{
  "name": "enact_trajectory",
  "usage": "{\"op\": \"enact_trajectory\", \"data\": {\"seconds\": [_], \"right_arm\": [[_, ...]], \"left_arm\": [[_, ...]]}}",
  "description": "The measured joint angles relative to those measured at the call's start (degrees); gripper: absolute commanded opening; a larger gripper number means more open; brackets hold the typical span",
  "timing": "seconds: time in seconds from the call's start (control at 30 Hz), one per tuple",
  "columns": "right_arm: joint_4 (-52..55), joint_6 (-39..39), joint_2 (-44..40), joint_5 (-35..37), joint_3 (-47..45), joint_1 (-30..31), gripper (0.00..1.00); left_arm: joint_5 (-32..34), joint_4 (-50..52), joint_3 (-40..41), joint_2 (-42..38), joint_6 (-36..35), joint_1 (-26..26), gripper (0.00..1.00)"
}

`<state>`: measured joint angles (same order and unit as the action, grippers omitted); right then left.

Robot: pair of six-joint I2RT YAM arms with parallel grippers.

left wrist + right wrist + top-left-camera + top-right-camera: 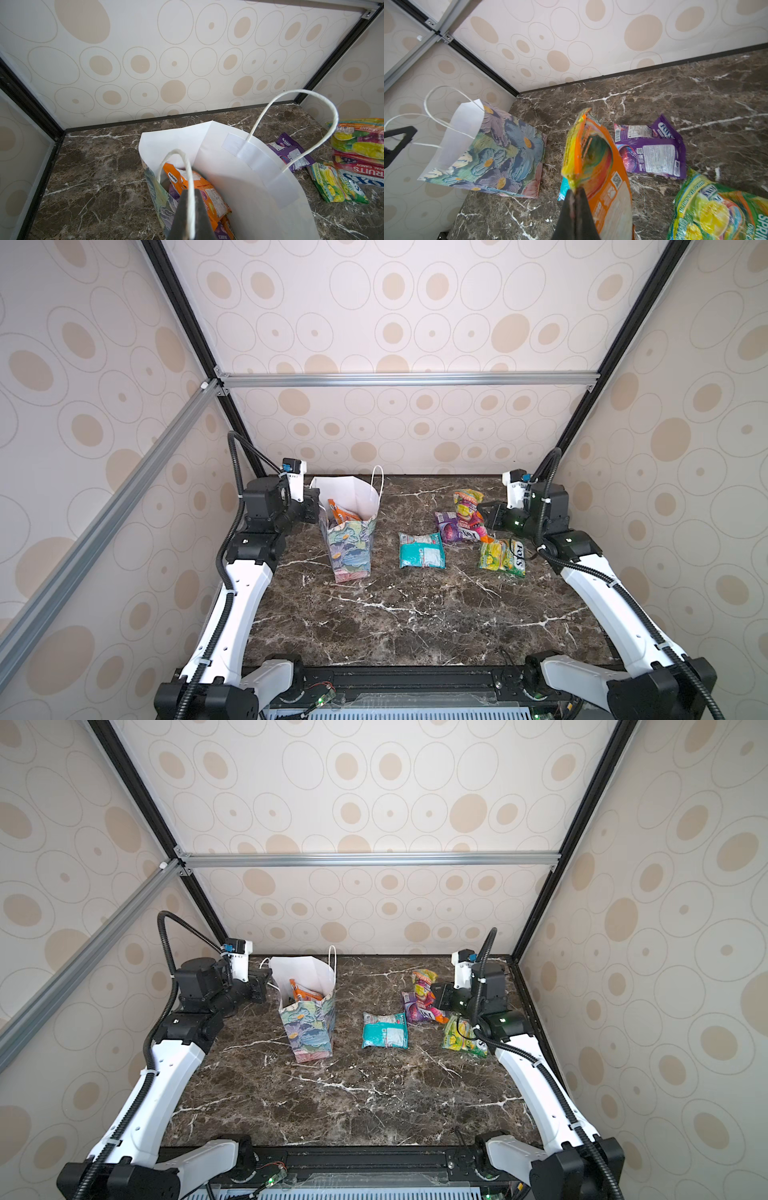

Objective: Place the snacks into the paper bag
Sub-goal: Place the snack in the paper bag.

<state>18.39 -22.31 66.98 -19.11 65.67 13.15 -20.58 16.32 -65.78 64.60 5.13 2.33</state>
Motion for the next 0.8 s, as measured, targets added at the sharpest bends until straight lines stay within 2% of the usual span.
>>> {"op": "enact_trajectory", "data": {"seconds": [0.37, 0.8], "right_arm": [[1.3, 2.4, 6.6, 1.6, 15.8, 9.5, 0.00], [1.5, 5.1, 18.6, 2.6, 35.8, 21.1, 0.00]], "left_arm": [[-0.1, 0.0, 0.0, 0.0, 0.0, 0.0, 0.00], [-0.1, 0.0, 0.0, 0.0, 0.0, 0.0, 0.00]]}}
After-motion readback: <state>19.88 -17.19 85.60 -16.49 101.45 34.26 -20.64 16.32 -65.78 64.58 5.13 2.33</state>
